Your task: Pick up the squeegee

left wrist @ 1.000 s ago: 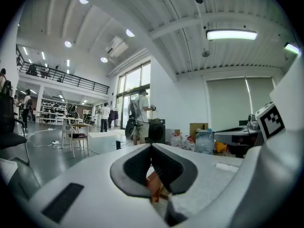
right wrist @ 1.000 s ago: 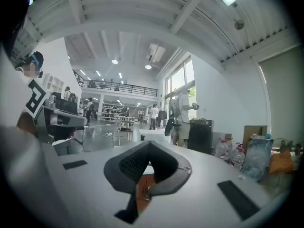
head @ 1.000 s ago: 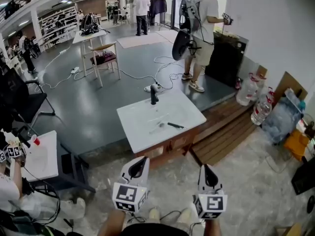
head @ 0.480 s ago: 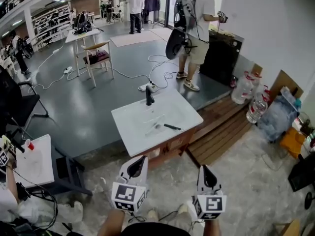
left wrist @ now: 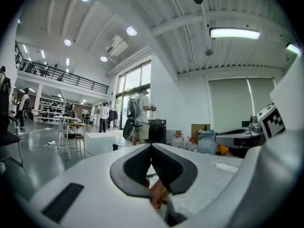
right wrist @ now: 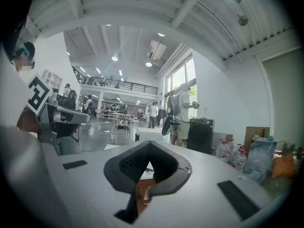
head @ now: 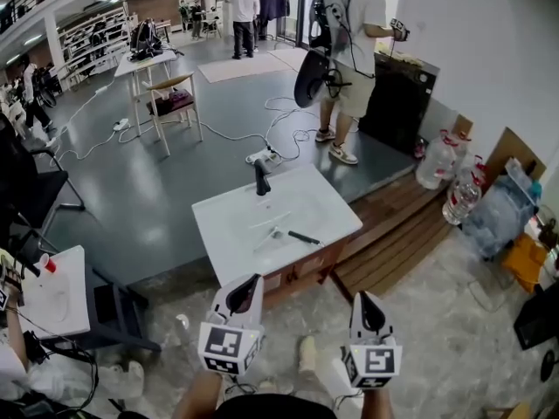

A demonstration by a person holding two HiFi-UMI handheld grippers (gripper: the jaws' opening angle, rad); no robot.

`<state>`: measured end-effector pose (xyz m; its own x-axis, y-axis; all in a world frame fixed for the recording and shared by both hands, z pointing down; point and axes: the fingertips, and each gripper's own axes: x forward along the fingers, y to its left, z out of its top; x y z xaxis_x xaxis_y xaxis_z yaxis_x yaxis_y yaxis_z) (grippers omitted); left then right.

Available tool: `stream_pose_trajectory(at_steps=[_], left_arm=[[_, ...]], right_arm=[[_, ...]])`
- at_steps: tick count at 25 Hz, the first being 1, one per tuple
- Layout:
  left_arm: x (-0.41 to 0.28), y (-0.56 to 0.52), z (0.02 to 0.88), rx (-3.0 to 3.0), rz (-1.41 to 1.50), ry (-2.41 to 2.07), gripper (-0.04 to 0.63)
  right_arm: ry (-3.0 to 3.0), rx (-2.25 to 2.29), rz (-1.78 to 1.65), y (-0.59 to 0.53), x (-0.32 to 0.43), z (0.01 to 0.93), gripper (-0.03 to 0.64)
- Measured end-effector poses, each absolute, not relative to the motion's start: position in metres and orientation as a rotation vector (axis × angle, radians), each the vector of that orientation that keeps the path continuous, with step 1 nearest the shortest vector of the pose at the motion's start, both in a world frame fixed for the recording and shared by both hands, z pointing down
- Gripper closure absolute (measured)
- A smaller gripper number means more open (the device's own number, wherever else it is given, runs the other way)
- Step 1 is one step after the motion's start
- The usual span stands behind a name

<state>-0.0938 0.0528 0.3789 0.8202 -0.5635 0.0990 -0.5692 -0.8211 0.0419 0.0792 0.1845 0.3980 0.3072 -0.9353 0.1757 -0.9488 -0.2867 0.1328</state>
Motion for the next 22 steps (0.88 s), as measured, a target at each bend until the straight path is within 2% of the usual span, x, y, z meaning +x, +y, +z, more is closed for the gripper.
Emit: stream_pose_trajectory(at_steps=[9,22], left_arm=[[-0.032,-0.005,0.383,2.874,0.151,-1.042,0.597],[0.018,-0.062,0.398,2.774,0.220,-1.242,0.597]], right_arm=[[-1.849,2.265,0.091,0.106,0.146,0.393,0.620],[-2.047,2.124,0.103,0.016,0.210,0.408,0.620]])
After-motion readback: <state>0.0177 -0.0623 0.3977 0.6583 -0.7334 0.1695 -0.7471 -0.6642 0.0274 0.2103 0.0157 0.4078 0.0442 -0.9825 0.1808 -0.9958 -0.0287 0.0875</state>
